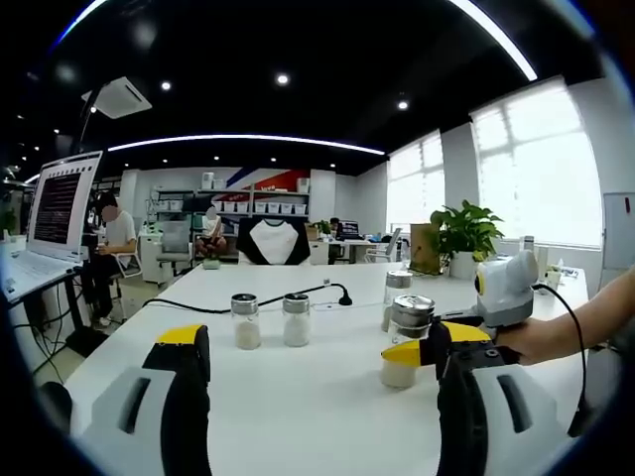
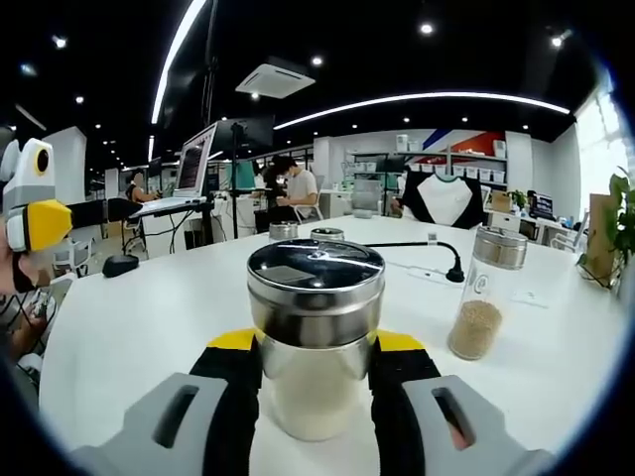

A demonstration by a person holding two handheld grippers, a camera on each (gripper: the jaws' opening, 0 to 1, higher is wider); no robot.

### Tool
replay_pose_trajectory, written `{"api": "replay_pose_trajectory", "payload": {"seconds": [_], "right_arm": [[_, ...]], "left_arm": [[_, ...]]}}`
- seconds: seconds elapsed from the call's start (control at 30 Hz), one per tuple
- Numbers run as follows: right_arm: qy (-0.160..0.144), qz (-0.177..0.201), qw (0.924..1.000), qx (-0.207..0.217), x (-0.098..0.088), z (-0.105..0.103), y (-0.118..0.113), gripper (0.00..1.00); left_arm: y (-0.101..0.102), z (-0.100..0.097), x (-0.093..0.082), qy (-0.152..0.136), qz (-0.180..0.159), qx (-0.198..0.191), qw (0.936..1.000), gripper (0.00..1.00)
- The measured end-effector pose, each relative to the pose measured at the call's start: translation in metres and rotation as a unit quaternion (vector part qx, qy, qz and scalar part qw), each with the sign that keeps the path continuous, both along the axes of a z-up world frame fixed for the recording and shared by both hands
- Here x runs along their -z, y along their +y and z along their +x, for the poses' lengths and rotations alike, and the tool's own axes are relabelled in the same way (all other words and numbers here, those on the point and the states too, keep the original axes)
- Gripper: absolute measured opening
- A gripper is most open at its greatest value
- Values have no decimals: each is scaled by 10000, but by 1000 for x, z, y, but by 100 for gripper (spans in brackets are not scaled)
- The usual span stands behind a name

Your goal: Rotate the seasoning bottle until the label or dispensing opening points toward the visible target arrow and the bottle remains upright within the marked orientation range

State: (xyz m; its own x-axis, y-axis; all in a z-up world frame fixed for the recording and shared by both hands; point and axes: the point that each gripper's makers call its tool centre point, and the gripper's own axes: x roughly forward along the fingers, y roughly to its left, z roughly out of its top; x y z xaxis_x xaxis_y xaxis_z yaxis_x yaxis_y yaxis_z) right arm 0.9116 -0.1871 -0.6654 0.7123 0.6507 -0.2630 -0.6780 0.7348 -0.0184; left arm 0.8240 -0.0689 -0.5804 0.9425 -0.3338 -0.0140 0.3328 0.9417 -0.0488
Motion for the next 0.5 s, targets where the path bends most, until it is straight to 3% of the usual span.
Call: {"api": "replay_pose_trajectory", "payload": {"seconds": [0.07, 0.1, 0.17, 0.27, 0.37, 0.5], "right_arm": [[-348, 98, 9992, 174, -11, 7, -5, 52], [-377, 162, 9992, 19, -14, 6, -3, 56], [-312, 357, 9989, -67, -20, 8, -5, 55], [-535, 581, 9958, -454, -34, 5, -1, 56], [-567, 569, 9938, -771, -38, 0, 0, 54], [-265, 905, 9887, -1165, -40, -3, 1, 54]], "left_arm": [[-1, 0, 1, 22, -9, 15, 10000, 100], [-1, 0, 1, 22, -8, 17, 10000, 100], [0, 0, 1, 20, 11, 0, 10000, 100], [2, 0, -1, -23, -3, -57, 10000, 100], [4, 0, -4, -57, 15, -65, 10000, 100], [6, 1, -5, -70, -5, -68, 10000, 100]]}}
